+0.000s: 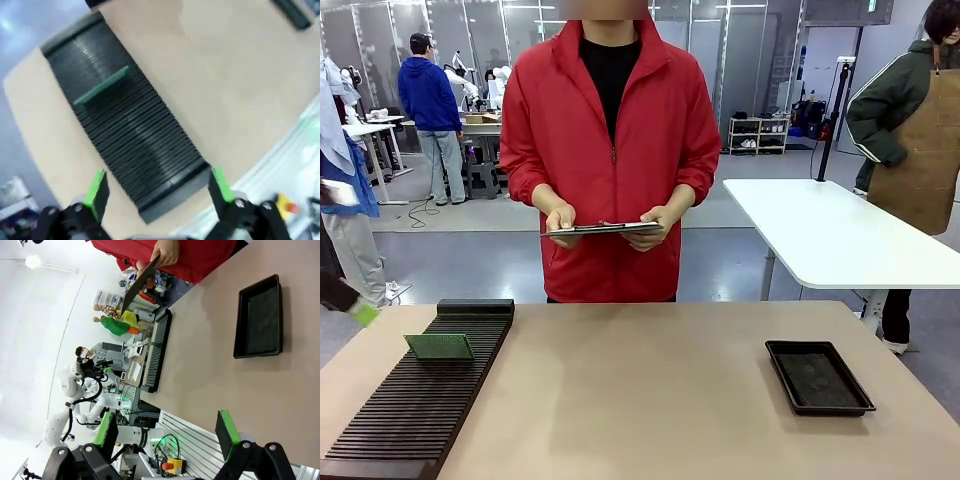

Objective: Inspect the PCB.
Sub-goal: Pick up the Blank PCB and present it to the human.

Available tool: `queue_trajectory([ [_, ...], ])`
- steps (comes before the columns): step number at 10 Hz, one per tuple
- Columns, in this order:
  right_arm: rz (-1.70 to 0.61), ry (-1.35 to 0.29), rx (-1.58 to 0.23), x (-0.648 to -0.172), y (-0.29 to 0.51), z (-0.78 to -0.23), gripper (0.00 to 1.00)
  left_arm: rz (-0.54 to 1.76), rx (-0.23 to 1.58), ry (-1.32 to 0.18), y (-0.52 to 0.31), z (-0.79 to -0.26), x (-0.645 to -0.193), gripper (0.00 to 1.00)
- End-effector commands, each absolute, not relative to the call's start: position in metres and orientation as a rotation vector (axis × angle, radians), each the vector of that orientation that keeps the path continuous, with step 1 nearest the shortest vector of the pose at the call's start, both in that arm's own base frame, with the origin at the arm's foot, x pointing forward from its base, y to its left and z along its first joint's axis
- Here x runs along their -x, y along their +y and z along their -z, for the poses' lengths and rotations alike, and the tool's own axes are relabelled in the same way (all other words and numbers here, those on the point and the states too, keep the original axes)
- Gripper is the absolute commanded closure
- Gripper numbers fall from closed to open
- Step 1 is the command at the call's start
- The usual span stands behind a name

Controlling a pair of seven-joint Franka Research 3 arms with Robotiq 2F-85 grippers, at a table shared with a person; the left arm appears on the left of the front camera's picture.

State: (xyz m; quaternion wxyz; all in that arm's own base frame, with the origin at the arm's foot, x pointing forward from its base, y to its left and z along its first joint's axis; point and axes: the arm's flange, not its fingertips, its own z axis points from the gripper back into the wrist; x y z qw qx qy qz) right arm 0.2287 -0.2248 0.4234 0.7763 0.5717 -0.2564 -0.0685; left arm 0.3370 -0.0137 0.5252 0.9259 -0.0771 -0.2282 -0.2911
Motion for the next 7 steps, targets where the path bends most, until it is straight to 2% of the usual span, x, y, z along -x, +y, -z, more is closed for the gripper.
queue_trajectory([
  [1,0.135,-0.567,-1.241,-0.227,-0.226,-0.424,0.00,0.659,0.076,-0.429,-0.015,-0.515,-0.361,0.00],
  [4,0.135,-0.567,-1.241,-0.227,-0.226,-0.424,0.00,0.688,0.108,-0.393,-0.026,-0.498,-0.346,0.00],
  [5,0.135,-0.567,-1.241,-0.227,-0.226,-0.424,0.00,0.706,0.068,-0.392,-0.030,-0.499,-0.362,0.00],
  [7,0.135,-0.567,-1.241,-0.227,-0.226,-0.424,0.00,0.706,0.068,-0.392,-0.030,-0.499,-0.362,0.00],
])
